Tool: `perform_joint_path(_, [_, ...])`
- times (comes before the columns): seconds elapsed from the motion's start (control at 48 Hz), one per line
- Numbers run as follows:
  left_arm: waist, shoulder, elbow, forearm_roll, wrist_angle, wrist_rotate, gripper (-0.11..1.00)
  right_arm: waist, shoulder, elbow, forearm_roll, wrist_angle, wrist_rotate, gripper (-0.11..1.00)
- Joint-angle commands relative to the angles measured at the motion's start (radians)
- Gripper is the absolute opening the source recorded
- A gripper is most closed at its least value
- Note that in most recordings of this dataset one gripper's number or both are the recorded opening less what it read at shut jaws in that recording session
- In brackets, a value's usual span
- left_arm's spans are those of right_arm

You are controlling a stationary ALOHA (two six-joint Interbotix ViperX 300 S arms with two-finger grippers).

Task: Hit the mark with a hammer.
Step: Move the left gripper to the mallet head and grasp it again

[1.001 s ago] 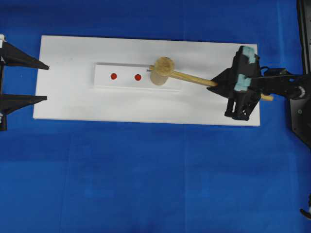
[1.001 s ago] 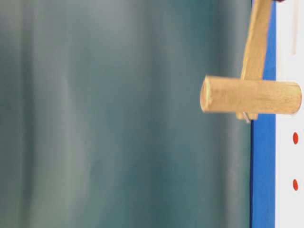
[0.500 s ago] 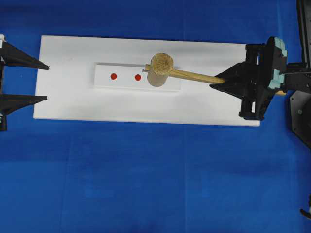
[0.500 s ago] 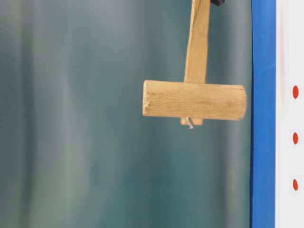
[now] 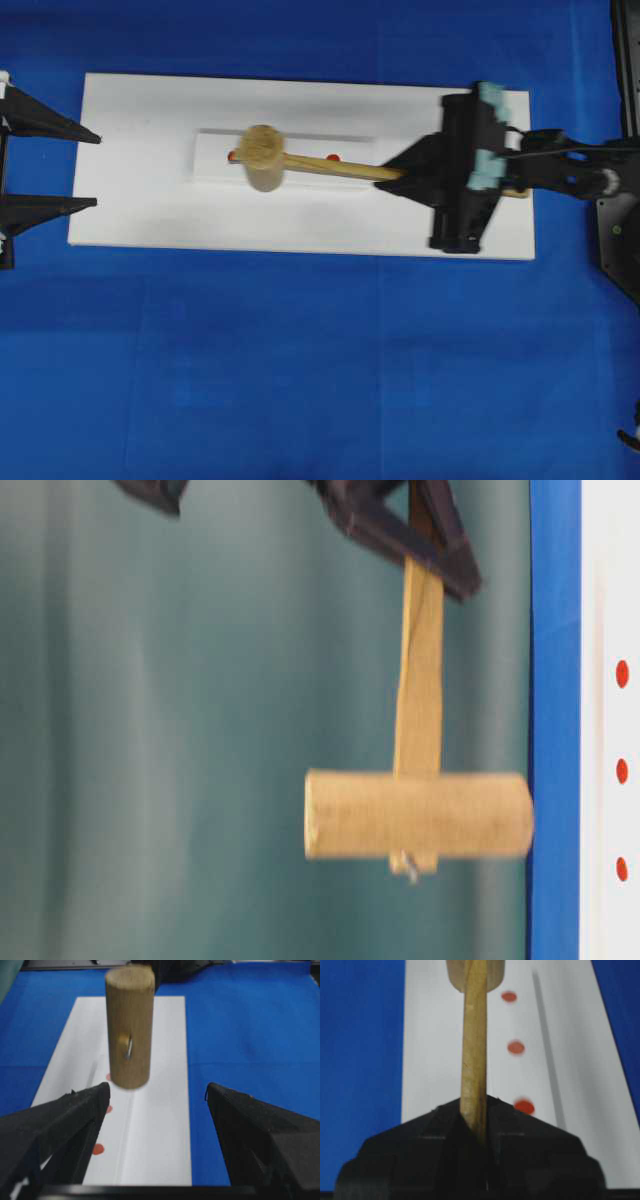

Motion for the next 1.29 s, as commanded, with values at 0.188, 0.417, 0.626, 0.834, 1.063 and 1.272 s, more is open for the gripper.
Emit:
perform_joint_path(0.188, [0.003, 0.011, -0.009, -0.002, -0.005, -0.002, 0.75, 0.009, 0.103, -0.156, -0.023, 0.023, -0.002, 0.02])
perform_joint_path(0.417, [0.015, 0.032, -0.008, -0.002, -0.071, -0.02, 0.75, 0.009, 0.107, -0.161, -0.025, 0.025, -0.002, 0.02])
perform_joint_path(0.626, [0.018, 0.193, -0.009, -0.002, -0.241, -0.04, 0.76, 0.009, 0.107, -0.163, -0.025, 0.021, -0.002, 0.02])
perform_joint_path(0.834, [0.029, 0.405, -0.074, -0.002, -0.321, -0.04, 0.79, 0.009, 0.107, -0.163, -0.023, 0.023, -0.002, 0.02])
perform_joint_path(1.063, [0.029, 0.591, -0.19, -0.002, -0.365, -0.037, 0.92, 0.011, 0.107, -0.166, -0.025, 0.025, 0.0, 0.02])
perform_joint_path(1.272, [0.031, 0.658, -0.252, -0.002, -0.345, -0.037, 0.92, 0.014, 0.106, -0.167, -0.025, 0.025, -0.002, 0.02])
